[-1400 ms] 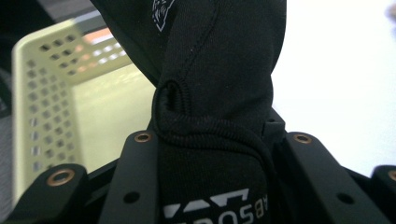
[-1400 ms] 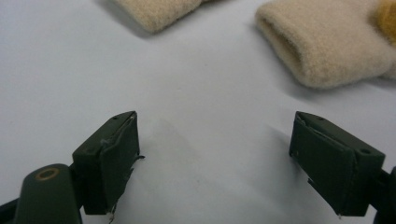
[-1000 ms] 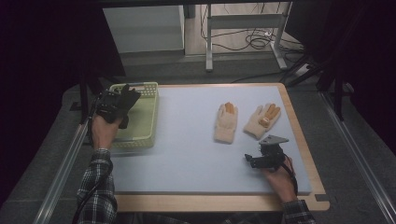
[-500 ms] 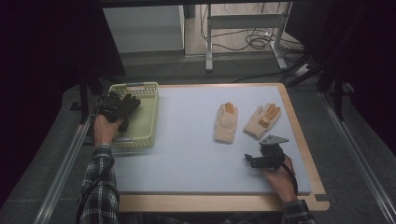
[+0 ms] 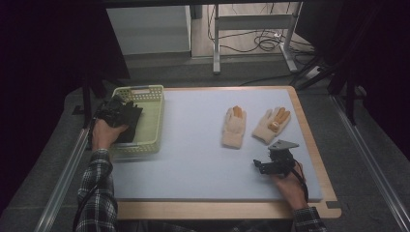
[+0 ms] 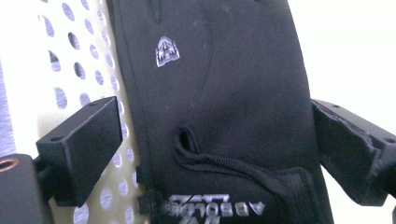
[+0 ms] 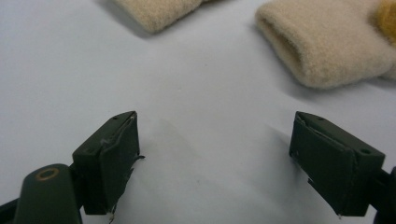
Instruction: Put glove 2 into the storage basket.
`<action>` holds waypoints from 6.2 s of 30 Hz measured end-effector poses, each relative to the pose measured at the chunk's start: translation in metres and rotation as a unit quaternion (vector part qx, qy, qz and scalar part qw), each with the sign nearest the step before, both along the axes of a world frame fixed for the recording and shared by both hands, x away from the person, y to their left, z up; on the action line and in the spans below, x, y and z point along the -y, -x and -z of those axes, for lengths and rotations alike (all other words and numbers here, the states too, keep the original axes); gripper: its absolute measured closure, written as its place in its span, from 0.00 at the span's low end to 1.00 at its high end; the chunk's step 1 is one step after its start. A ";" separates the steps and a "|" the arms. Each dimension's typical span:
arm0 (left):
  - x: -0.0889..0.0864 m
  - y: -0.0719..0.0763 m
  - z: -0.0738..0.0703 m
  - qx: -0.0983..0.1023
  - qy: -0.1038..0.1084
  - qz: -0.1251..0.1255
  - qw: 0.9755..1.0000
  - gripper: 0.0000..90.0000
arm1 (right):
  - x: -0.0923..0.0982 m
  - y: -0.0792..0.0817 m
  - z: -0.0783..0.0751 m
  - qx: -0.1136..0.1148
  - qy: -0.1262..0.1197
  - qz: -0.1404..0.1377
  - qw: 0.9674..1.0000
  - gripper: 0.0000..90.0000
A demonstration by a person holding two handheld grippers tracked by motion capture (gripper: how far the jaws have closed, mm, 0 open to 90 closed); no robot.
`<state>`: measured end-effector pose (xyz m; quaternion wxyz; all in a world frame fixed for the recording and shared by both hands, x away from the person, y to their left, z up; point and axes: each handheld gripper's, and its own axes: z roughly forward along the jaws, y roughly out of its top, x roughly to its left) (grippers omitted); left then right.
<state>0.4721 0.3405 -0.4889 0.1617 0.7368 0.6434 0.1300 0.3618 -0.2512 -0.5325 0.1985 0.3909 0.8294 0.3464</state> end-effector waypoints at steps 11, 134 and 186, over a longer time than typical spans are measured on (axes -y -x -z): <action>-0.009 0.022 -0.019 0.047 0.028 0.010 0.998 0.03 | 0.000 0.000 0.000 0.000 0.000 0.000 1.000 0.18; 0.172 0.165 0.063 0.152 0.081 0.268 0.948 0.00 | -0.104 -0.085 -0.043 -0.007 -0.032 -0.055 0.998 0.68; 0.172 0.165 0.063 0.153 0.081 0.268 0.948 0.00 | -0.040 0.009 -0.016 -0.014 -0.042 -0.069 0.997 0.65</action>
